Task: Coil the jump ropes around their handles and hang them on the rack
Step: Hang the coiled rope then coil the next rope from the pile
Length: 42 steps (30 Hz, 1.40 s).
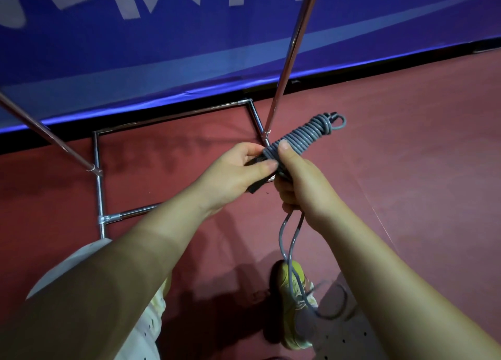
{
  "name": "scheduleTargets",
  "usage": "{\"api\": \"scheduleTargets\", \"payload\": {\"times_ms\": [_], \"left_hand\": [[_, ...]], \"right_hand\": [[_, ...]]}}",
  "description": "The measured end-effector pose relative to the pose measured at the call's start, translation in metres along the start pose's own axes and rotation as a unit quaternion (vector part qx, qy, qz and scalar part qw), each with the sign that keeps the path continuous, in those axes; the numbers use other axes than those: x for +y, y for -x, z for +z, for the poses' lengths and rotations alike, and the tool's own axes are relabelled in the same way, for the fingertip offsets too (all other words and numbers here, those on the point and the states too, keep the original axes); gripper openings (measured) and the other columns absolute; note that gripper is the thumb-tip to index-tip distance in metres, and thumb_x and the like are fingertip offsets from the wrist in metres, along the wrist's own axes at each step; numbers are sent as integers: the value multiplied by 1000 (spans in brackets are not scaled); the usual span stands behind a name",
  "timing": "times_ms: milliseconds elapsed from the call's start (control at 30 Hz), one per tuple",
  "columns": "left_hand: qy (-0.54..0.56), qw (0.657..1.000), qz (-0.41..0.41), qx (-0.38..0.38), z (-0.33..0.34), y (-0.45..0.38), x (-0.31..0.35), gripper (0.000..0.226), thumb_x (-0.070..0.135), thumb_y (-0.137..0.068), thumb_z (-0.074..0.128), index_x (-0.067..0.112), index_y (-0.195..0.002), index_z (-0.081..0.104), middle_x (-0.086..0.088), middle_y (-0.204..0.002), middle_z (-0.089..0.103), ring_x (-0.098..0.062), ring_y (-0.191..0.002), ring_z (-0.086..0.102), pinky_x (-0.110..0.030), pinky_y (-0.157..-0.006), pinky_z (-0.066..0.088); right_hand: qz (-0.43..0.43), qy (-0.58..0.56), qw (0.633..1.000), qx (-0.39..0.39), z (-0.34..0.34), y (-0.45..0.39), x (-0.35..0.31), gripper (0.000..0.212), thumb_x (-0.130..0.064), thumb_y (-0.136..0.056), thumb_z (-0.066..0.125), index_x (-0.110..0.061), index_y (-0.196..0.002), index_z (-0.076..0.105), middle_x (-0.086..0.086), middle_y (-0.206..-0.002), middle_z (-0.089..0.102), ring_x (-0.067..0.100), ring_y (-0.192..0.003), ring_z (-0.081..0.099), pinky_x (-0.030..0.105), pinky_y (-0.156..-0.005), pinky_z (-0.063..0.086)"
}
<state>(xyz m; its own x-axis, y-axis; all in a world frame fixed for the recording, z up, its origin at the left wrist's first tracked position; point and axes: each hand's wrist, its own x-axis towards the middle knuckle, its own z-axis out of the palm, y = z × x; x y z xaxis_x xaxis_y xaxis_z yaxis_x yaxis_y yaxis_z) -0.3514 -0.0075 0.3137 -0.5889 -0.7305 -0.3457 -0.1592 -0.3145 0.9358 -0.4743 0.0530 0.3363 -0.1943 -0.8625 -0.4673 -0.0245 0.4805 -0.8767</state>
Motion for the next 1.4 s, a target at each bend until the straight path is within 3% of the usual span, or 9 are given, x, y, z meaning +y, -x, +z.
{"api": "scheduleTargets", "payload": {"times_ms": [100,200,333,500,733,867,1000,1167,1400], "left_hand": [[62,997,-37,5,0,5,5,19,25,-82,67,17,-91,52,2,-78,60,-3,-58,56,-20,-54,46],[161,968,-176,-79,-6,11,15,46,59,-74,46,17,-86,59,-1,-69,58,-13,-53,55,-29,-61,45],[232,913,-265,-204,0,20,17,79,73,-80,21,10,-67,68,-5,-57,58,-16,-45,50,-23,-50,43],[258,888,-274,-265,2,18,19,75,76,-75,19,15,-57,60,5,-42,40,-5,-29,33,-11,-34,25],[216,920,-258,-199,-1,15,16,77,78,-76,16,12,-66,54,3,-47,39,-4,-30,26,-14,-36,20],[158,953,-224,-129,0,11,13,80,76,-84,8,11,-73,52,1,-50,41,-6,-32,25,-17,-36,21],[96,981,-158,-55,1,7,10,75,69,-90,10,10,-76,55,-2,-51,46,-10,-36,28,-19,-41,24],[45,990,-132,14,-1,5,9,70,65,-94,16,11,-78,58,-4,-54,50,-11,-39,34,-22,-45,37],[-133,984,-76,95,-8,2,3,53,54,-97,29,16,-75,59,-1,-61,53,-11,-49,46,-29,-56,49]], "right_hand": [[-19,-15,1000,17,-2,0,-2,39,-54,-80,45,-20,-61,42,-8,-45,30,9,-38,24,26,-45,22],[-48,-63,997,22,-7,0,-6,32,-46,-75,42,-18,-62,39,-4,-46,28,11,-39,21,28,-47,14],[-117,12,992,-41,-9,1,-4,57,-54,-74,42,2,-76,56,4,-46,41,17,-42,32,23,-42,21],[-158,35,983,-86,-15,5,-5,39,-43,-90,36,-23,-58,47,-12,-46,34,1,-40,28,12,-43,24],[-107,152,980,-73,-20,0,-5,52,-54,-98,28,-17,-77,57,-12,-60,56,-3,-43,47,9,-44,35],[-64,215,974,-28,-21,-2,-4,59,-52,-98,30,-13,-60,52,-10,-42,49,4,-41,49,35,-57,49],[-61,190,979,33,-19,-5,-2,68,-55,-93,45,7,-68,55,4,-48,54,13,-47,62,38,-68,51],[-90,169,977,96,-15,-3,-3,60,-49,-91,53,7,-72,55,10,-54,53,9,-39,52,24,-49,42],[-28,115,993,-4,-11,1,-3,62,-54,-99,31,-3,-89,64,3,-62,56,12,-46,41,28,-47,35]]}}
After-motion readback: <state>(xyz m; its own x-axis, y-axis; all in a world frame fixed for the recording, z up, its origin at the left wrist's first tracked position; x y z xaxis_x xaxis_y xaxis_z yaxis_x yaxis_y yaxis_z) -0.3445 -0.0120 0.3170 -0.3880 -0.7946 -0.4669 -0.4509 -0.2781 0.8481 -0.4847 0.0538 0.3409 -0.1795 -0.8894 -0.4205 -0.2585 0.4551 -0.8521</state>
